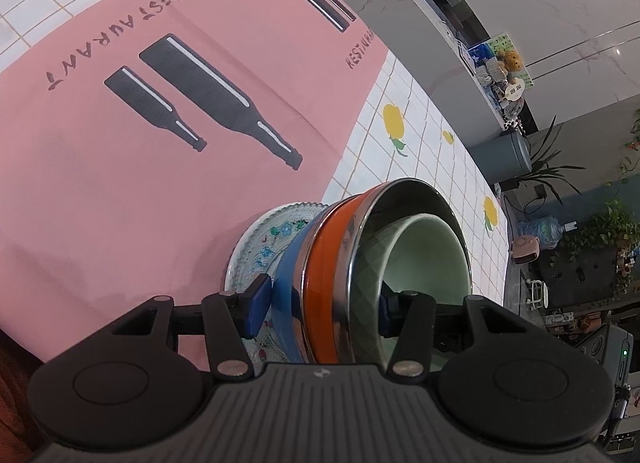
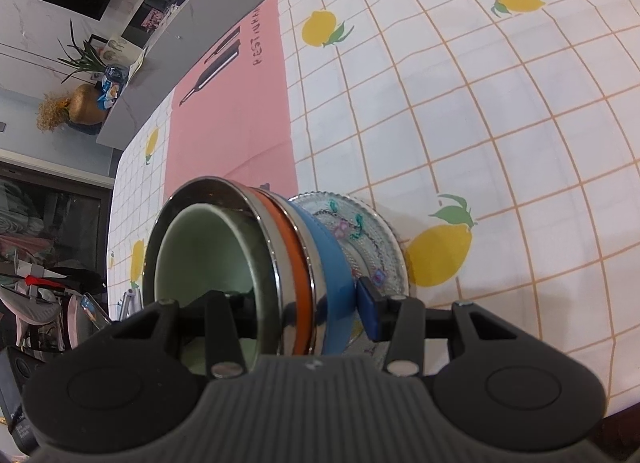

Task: Organize plates and bowls

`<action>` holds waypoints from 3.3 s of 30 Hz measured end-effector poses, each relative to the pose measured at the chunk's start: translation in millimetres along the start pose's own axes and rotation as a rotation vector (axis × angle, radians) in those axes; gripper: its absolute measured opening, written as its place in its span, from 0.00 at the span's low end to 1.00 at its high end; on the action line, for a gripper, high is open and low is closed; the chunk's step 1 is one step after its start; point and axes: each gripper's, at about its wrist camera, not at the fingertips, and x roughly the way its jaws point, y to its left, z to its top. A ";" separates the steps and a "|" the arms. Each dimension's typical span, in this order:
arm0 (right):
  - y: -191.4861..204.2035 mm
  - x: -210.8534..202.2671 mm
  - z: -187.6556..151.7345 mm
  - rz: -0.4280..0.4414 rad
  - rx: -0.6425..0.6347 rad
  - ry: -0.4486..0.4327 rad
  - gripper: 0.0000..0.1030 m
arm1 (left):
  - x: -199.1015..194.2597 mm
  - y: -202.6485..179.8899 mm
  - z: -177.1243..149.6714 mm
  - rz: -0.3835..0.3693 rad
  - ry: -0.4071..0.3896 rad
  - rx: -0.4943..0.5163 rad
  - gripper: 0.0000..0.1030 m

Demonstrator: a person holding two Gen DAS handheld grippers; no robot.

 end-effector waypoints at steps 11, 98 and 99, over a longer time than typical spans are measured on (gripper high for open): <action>-7.7 3.6 -0.9 0.019 0.012 0.007 0.43 | 1.1 -5.4 -1.4 0.027 -0.005 0.028 0.56; -12.3 -159.8 -204.6 -0.371 -0.588 -0.615 0.91 | -97.5 -74.9 -178.0 0.271 -0.347 0.794 0.90; -12.7 -158.6 -204.9 -0.372 -0.590 -0.613 0.91 | -98.1 -75.4 -177.6 0.273 -0.349 0.793 0.90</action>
